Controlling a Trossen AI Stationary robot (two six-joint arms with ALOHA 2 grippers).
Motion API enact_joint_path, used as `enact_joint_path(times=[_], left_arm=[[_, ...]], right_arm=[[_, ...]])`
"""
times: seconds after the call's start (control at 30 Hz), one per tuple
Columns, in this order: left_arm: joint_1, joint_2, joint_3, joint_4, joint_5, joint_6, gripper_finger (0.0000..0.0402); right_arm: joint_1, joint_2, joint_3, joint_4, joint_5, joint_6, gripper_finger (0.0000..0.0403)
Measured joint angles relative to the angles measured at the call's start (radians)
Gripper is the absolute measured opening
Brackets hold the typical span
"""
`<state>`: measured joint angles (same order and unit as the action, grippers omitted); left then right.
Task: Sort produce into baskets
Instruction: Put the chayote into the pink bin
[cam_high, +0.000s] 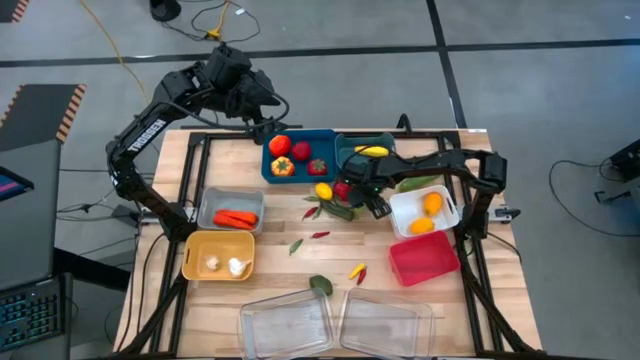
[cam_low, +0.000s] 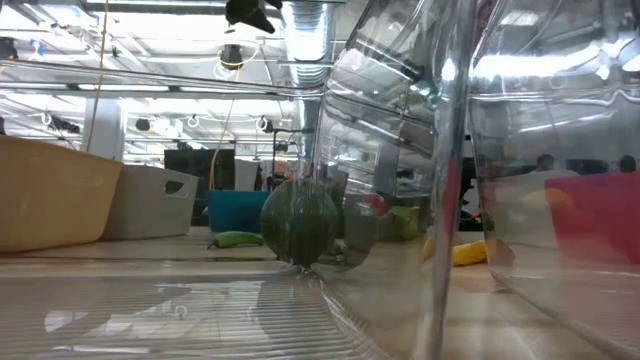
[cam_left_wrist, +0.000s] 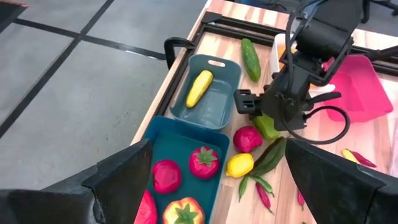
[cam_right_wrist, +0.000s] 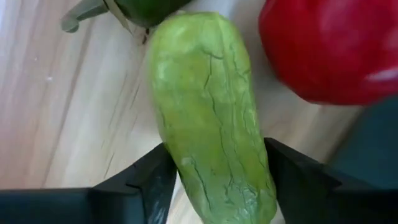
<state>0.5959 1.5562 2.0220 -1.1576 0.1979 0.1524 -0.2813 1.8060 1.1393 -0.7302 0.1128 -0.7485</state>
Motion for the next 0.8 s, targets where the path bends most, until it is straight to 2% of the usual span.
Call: enact_joint_path(times=[0.2, 0.3, 0.4, 0.63, 0.8], left_arm=[[-0.006, 0.000, 0.000, -0.002, 0.000, 0.030, 0.0353], [-0.010, 0.000, 0.000, -0.004, 0.000, 0.073, 0.0353], [-0.029, 0.000, 0.000, -0.017, 0.008, 0.102, 0.0353], [-0.105, 0.000, -0.001, -0.040, 0.110, 0.113, 0.0353], [-0.206, -0.008, -0.114, 0.107, 0.112, 0.102, 0.0353]], right_arm=[[0.001, -0.043, 0.000, -0.004, 0.013, 0.073, 0.0212], [0.011, -0.083, 0.000, -0.011, 0.019, 0.116, 0.0208], [0.038, -0.142, 0.000, -0.023, 0.020, 0.238, 0.0214], [0.176, -0.359, 0.000, -0.093, 0.019, 0.535, 0.0216], [0.314, -0.515, 0.000, -0.114, 0.017, 0.755, 0.0219]])
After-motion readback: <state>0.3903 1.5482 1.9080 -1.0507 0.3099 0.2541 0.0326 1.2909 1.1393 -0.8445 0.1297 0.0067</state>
